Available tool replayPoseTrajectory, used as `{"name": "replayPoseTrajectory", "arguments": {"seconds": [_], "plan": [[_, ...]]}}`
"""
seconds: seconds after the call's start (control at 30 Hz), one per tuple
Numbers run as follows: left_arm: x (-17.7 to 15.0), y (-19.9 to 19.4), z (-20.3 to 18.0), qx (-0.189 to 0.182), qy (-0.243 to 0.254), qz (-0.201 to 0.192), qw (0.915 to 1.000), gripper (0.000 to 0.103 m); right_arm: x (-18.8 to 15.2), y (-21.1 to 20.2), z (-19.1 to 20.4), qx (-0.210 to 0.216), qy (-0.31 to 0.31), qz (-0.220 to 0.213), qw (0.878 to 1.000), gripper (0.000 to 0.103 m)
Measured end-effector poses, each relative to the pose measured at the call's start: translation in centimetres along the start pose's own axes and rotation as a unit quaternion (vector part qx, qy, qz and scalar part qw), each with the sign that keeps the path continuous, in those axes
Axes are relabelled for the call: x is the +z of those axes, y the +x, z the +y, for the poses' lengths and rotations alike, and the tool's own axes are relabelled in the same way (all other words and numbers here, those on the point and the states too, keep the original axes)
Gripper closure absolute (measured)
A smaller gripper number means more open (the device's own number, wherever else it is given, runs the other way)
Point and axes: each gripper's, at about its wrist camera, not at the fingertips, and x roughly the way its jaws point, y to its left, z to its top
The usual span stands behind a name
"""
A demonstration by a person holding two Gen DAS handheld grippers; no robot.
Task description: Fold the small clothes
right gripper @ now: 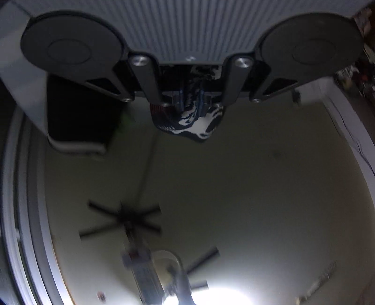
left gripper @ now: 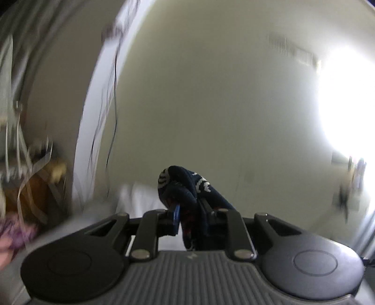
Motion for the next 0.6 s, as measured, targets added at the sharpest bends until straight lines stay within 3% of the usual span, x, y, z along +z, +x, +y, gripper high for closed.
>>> {"name": "replayPoseTrajectory", "arguments": {"seconds": [0.07,0.13,0.2,0.3,0.37,0.43,0.5,0.53,0.6], "plan": [[-3.1,1.0,0.8,0.018,0.009,0.071,0.9973,0.079,-5.4,1.5,-1.9,-0.025,0.003,0.073,0.997,0.085],[-5.3,0.7,1.9,0.039,0.009,0.098,0.9944,0.078,-8.1,1.7,-3.6,-0.044,0.025,0.093,0.994,0.069],[-5.0,-0.1,2.8,0.038,-0.008,0.083,0.9958,0.07,-8.0,0.6,-3.6,-0.089,0.008,0.053,0.995,0.06],[-3.0,-1.9,3.1,0.023,-0.03,0.023,0.999,0.053,-6.2,-1.2,-2.7,-0.098,-0.017,0.004,0.995,0.053],[-2.6,-1.0,1.7,0.01,-0.008,0.009,0.9999,0.046,-5.3,-2.2,-0.9,-0.087,-0.05,-0.034,0.994,0.049],[-2.7,1.0,-0.9,-0.013,0.019,0.025,0.9994,0.04,-4.7,-1.8,1.5,-0.063,-0.1,-0.061,0.991,0.036],[-3.7,3.9,-3.4,-0.043,0.042,0.062,0.9963,0.032,-5.0,-1.1,4.7,-0.02,-0.149,-0.074,0.986,0.017],[-4.5,5.6,-4.6,-0.061,0.05,0.083,0.9935,0.025,-5.3,-0.2,6.2,0.003,-0.173,-0.072,0.982,0.015],[-6.1,9.2,-7.0,-0.091,0.061,0.137,0.9844,0.024,-5.8,2.2,8.8,0.039,-0.213,-0.06,0.974,0.015]]}}
